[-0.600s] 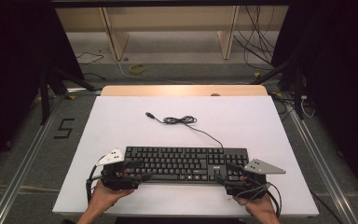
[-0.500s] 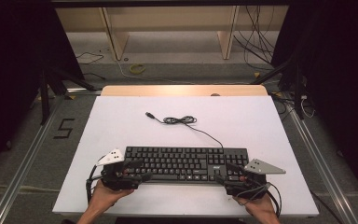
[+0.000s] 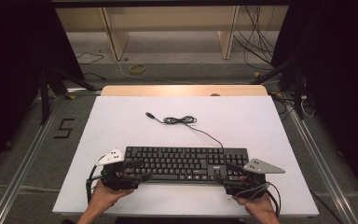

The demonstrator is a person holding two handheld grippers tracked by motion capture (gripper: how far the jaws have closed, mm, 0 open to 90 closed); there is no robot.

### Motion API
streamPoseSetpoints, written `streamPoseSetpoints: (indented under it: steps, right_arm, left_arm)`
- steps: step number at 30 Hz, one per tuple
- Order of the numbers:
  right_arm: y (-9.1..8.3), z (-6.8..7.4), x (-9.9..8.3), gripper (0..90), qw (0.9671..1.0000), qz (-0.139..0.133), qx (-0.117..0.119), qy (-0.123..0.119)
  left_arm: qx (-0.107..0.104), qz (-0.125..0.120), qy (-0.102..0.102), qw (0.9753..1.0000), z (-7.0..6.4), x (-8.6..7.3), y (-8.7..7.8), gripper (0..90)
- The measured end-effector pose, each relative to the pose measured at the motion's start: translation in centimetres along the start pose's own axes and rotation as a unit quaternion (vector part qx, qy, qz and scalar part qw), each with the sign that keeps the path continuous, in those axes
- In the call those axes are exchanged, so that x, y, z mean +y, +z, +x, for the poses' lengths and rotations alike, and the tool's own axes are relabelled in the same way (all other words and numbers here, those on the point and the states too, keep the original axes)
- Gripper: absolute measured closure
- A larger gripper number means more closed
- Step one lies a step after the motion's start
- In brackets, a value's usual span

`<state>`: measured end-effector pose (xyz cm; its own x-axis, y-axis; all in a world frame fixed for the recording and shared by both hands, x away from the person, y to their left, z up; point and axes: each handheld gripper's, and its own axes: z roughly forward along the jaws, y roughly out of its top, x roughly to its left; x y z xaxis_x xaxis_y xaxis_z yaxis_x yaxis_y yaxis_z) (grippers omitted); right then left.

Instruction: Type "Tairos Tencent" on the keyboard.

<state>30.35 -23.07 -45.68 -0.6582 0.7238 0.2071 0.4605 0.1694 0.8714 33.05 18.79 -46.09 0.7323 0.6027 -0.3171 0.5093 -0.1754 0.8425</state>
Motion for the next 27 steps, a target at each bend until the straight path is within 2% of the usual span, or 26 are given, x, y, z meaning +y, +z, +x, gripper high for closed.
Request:
streamPoseSetpoints:
  steps: [13, 27]
  right_arm:
    - [0.6, 0.3, 0.4, 30.9, 1.0, 0.0, 0.004, -0.001]
    - [2.3, 1.2, 1.9, 31.0, 0.9998, 0.008, 0.016, -0.012]
  left_arm:
    - [0.004, 0.0, 0.0, 1.0, 0.1, 0.0, 0.0, 27.5]
    - [0.015, -0.003, -0.005, 0.9999, 0.5, 0.0, -0.1, 27.7]
